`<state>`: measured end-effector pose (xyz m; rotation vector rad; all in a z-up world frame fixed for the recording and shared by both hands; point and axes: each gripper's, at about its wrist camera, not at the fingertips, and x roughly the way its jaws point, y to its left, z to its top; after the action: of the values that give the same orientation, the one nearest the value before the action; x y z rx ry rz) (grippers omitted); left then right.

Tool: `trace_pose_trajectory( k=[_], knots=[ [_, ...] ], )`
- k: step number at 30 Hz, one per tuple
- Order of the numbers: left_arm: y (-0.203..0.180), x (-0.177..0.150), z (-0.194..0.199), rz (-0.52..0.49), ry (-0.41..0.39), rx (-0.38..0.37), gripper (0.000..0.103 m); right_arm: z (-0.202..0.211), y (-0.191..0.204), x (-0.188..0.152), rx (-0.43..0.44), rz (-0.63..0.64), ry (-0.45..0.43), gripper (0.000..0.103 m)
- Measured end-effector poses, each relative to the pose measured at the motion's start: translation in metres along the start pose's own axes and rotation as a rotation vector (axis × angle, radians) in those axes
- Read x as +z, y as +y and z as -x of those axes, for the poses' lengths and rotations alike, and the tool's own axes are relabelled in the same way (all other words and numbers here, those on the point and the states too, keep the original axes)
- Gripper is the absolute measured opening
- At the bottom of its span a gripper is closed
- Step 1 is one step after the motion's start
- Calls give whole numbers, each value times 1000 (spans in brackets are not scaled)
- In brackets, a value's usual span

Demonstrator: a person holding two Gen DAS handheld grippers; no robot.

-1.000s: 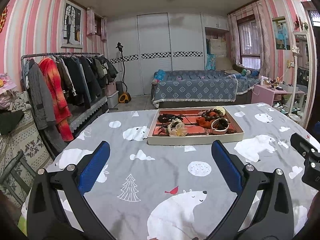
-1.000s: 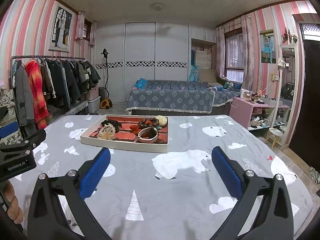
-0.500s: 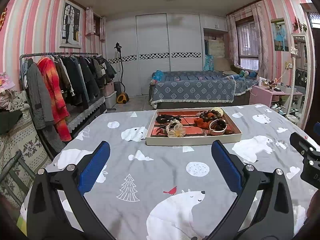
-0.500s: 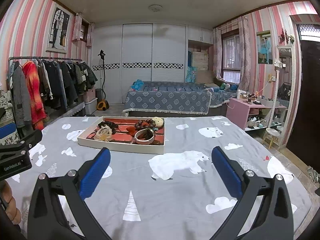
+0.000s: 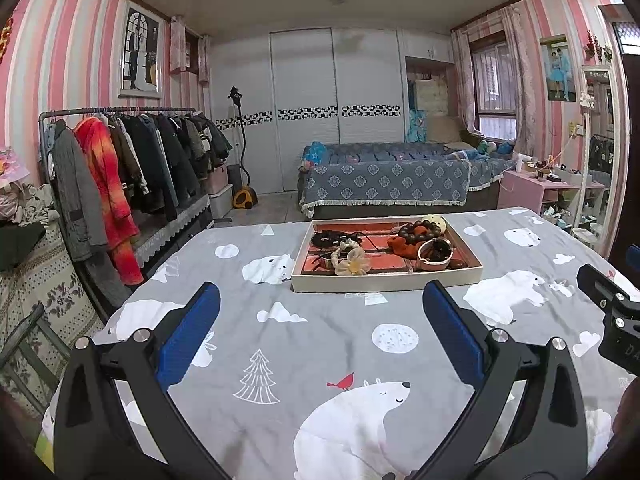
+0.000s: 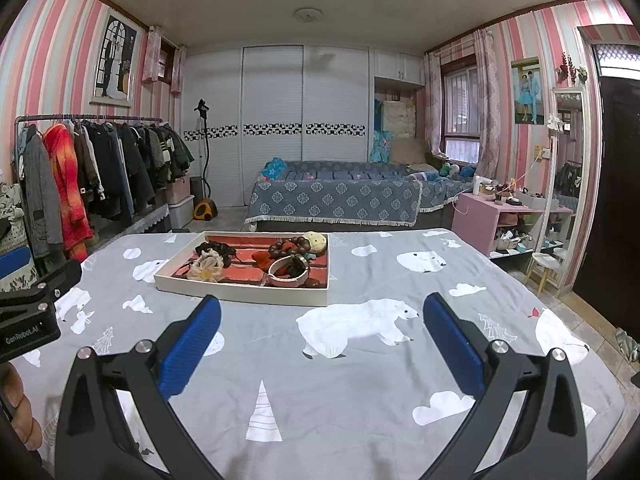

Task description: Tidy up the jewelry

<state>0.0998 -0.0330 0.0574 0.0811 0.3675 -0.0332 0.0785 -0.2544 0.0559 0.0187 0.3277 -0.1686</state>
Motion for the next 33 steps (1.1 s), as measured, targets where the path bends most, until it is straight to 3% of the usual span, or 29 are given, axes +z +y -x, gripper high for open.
trace_pose_trajectory(
  k=[33],
  knots=[
    [5, 0, 0, -8, 10, -17, 98, -1, 0, -1, -5, 2, 3, 99]
  ],
)
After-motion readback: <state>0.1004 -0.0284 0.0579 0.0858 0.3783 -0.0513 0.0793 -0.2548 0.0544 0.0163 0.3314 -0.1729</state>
